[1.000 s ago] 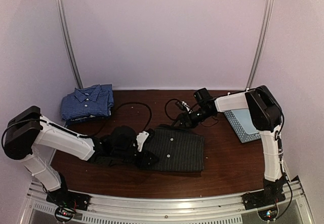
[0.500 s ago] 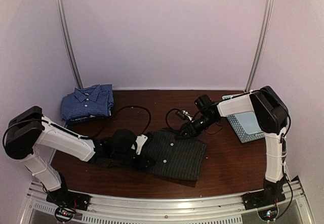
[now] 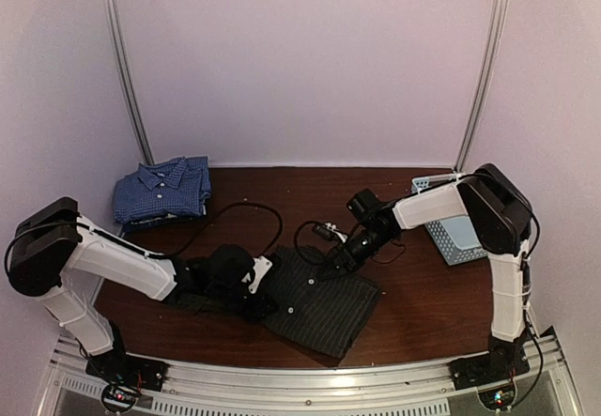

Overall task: Fold and stack the long sleeve shirts
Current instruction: Pick up the square-folded shirt from the center of the board, then turn over the square-folded shirt at the center of the board.

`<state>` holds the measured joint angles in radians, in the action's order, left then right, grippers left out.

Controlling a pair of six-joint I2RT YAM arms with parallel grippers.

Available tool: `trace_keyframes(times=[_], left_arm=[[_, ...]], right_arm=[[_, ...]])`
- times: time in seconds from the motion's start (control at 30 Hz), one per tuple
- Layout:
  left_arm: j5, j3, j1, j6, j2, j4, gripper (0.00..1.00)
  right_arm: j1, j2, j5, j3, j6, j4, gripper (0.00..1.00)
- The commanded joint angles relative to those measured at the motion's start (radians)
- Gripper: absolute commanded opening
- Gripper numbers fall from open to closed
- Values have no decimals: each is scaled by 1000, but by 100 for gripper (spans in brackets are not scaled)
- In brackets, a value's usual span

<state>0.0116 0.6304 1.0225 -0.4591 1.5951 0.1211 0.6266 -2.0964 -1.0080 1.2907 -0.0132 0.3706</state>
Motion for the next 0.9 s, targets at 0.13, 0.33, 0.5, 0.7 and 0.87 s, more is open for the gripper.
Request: trace_keyframes(times=[0.13, 0.33, 0.5, 0.7, 0.87], left_arm=[[-63, 17, 2, 7, -41, -24, 39], [-153, 15, 2, -22, -152, -64, 44], [-263, 43, -1, -35, -249, -161, 55], [-369, 97, -22, -25, -292, -278, 61], [-395, 114, -61, -30, -301, -332, 63]], right_arm=[[5, 0, -116, -31, -26, -32, 25], [-53, 158, -64, -120, -82, -58, 0], [-103, 394, 180, -175, -111, 60, 0], [-136, 566, 794, -107, -161, 379, 0], [-142, 620, 1160, 37, -207, 583, 0]])
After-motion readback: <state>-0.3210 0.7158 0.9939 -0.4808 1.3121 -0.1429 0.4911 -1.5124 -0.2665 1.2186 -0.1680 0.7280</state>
